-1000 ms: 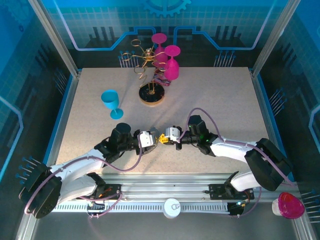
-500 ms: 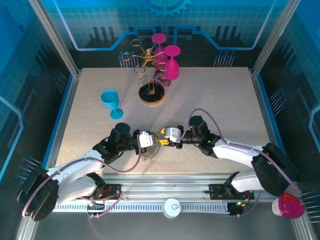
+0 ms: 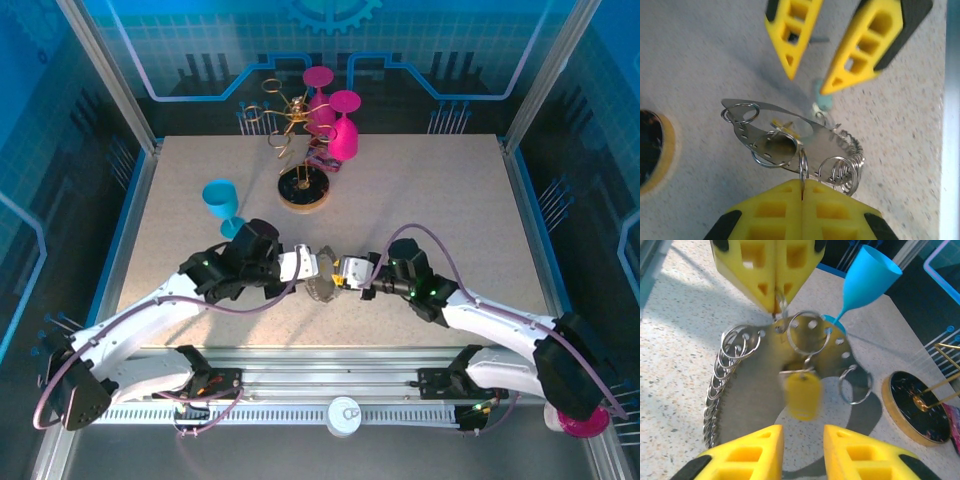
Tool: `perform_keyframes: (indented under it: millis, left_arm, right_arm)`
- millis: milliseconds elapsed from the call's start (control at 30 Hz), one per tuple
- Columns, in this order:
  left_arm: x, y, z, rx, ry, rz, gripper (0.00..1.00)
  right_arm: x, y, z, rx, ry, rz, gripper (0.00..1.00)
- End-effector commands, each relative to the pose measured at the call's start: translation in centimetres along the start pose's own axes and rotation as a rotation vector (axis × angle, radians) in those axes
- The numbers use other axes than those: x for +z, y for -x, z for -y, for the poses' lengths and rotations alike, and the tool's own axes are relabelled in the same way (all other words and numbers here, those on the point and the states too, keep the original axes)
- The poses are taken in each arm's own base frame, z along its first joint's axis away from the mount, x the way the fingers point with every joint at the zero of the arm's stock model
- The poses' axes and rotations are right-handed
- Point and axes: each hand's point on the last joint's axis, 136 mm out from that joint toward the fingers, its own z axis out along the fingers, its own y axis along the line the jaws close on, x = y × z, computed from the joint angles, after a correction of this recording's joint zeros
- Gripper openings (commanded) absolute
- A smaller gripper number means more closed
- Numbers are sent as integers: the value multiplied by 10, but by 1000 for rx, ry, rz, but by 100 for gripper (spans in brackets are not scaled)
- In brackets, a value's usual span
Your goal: Put the keys on the keyring
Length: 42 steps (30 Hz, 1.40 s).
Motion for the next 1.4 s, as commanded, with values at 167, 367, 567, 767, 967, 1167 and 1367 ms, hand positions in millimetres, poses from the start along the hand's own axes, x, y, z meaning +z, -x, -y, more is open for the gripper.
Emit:
perform_keyframes:
  millis: [167,367,567,767,967,1167,1367]
  left_arm:
    - [2,-5,10,83,-45,-40,0]
    - [1,3,12,119,-39,22,0]
    - [-2,6,15,116,-48,46,0]
    - [-2,6,17,107,-56,57,0]
    - [-2,8,18,97,-61,67,0]
    - [-2,10,18,88,-64,78,0]
    - [-1,10,17,82,-57,75,0]
  right_arm:
    - [19,32,-9,-4,122,144,13]
    - [25,42,-21,37,180,230,18]
    - [28,46,-25,41,193,265,22]
    - [30,47,-25,31,190,269,24]
    - [33,50,-26,27,203,280,20]
    - [33,53,-29,21,215,300,16]
    - [34,54,-30,32,217,318,0]
